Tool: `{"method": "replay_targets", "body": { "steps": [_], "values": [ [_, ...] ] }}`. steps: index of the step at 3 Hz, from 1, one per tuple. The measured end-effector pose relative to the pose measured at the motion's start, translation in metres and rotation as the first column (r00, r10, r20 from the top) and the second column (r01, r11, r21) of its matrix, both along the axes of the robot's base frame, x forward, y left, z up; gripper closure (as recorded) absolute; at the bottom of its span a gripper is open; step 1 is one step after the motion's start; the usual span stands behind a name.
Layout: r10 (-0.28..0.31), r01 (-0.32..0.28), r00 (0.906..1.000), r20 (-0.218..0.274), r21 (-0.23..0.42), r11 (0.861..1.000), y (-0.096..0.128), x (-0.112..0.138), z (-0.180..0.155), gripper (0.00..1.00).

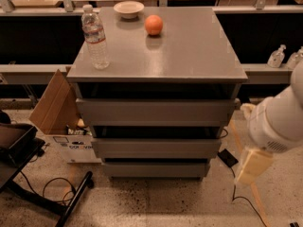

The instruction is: Open bottom drawer

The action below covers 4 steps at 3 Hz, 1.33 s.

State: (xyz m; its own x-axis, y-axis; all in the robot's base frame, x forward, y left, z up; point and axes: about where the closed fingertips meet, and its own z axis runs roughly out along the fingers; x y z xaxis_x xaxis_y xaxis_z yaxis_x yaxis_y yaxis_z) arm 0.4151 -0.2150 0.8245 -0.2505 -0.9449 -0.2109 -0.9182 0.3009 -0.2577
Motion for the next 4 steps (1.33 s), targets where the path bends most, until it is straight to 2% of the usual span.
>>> {"method": "replay_targets", "body": {
  "steps": [1,2,3,4],
  "values": [
    [-0.020,0.019,0.9996,-0.020,-0.031,0.999,-0.004,-0.009,-0.082,0.00],
    [-0.049,0.050,0.9985,0.024,-0.042,0.998,-0.005,0.016,-0.140,0.00],
    [-0.070,0.073,0.9935,0.090,-0.032,0.997,-0.005,0.033,-0.136,0.00],
    [-0.067,0.070,0.9940,0.086,-0.032,0.997,-0.005,0.031,-0.136,0.00]
  ]
}}
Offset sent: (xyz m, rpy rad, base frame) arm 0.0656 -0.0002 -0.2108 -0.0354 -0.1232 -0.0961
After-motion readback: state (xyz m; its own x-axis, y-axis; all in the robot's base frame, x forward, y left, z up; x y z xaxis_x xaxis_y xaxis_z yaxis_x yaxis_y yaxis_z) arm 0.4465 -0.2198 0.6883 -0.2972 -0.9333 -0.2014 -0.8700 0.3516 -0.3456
